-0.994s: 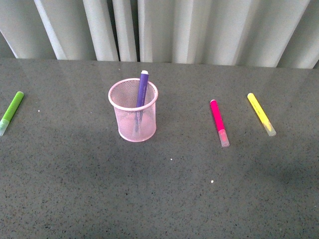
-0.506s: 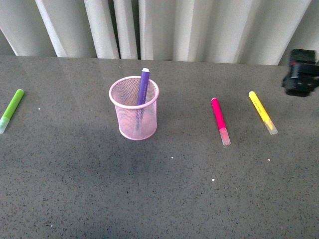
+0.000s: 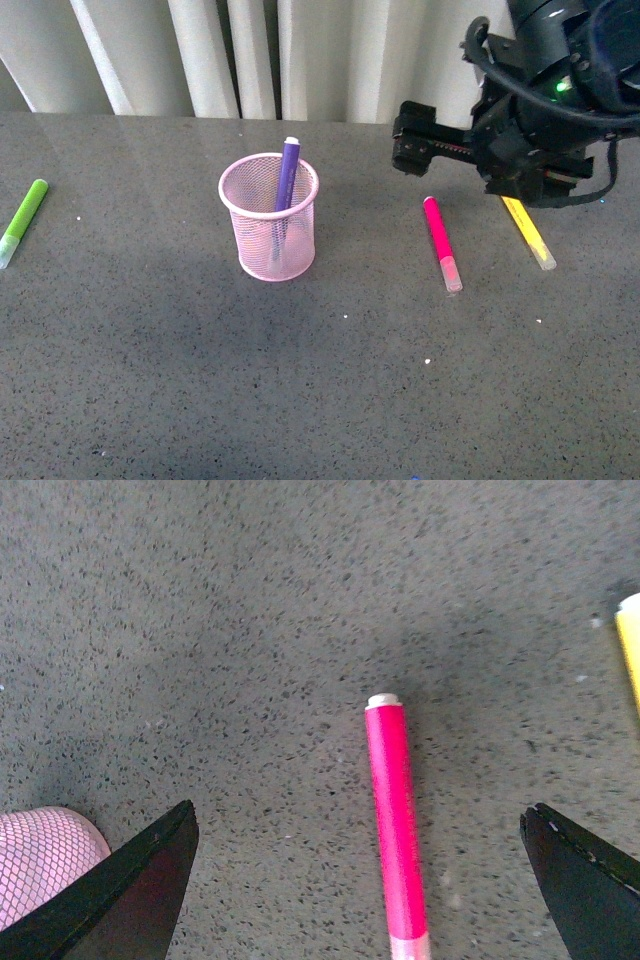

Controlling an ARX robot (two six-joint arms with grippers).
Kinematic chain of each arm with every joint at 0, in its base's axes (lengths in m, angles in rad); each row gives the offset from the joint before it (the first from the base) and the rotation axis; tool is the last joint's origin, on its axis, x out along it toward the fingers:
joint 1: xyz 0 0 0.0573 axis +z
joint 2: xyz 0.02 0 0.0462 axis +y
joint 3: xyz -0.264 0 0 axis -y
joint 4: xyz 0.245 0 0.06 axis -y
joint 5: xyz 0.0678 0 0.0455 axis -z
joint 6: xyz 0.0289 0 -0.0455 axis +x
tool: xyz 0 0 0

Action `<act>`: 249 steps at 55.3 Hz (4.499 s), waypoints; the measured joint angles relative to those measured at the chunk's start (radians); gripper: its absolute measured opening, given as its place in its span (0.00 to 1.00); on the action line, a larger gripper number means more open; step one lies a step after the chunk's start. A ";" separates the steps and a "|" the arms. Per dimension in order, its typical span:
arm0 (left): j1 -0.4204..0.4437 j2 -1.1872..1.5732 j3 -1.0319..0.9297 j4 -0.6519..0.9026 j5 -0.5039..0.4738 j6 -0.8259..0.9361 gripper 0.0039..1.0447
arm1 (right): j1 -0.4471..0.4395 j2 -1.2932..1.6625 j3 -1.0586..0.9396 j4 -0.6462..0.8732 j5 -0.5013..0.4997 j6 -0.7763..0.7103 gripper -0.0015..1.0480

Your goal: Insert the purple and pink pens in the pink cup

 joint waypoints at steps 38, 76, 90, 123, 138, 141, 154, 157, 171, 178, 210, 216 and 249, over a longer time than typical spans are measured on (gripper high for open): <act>0.000 0.000 0.000 0.000 0.000 0.000 0.94 | 0.005 0.169 0.187 -0.101 0.019 -0.044 0.93; 0.000 0.000 0.000 0.000 0.000 0.000 0.94 | -0.047 0.257 0.246 -0.108 -0.007 -0.087 0.93; 0.000 0.000 0.000 0.000 0.000 0.000 0.94 | -0.030 0.268 0.256 -0.109 0.016 -0.083 0.93; 0.000 0.000 0.000 0.000 0.000 0.000 0.94 | 0.020 0.284 0.285 -0.142 0.062 -0.071 0.93; 0.000 0.000 0.000 0.000 0.000 0.000 0.94 | 0.032 0.291 0.294 -0.156 0.082 -0.055 0.73; 0.000 0.000 0.000 0.000 0.000 0.000 0.94 | 0.035 0.291 0.293 -0.156 0.083 -0.049 0.61; 0.000 0.000 0.000 0.000 0.000 0.000 0.94 | 0.041 0.291 0.284 -0.142 0.069 -0.024 0.16; 0.000 0.000 0.000 0.000 0.000 0.000 0.94 | 0.041 0.291 0.279 -0.132 0.063 -0.023 0.12; 0.000 0.000 0.000 0.000 0.000 0.000 0.94 | 0.050 0.229 0.131 0.087 0.064 -0.123 0.11; 0.000 0.000 0.000 0.000 0.000 0.000 0.94 | 0.067 0.167 0.080 0.181 0.066 -0.206 0.11; 0.000 0.000 0.000 0.000 0.000 0.000 0.94 | 0.280 -0.021 -0.017 0.626 -0.083 -0.460 0.11; 0.000 0.000 0.000 0.000 0.000 0.000 0.94 | 0.317 -0.012 -0.017 0.653 -0.084 -0.506 0.11; 0.000 0.000 0.000 0.000 0.000 0.000 0.94 | 0.316 0.108 0.084 0.694 -0.089 -0.501 0.11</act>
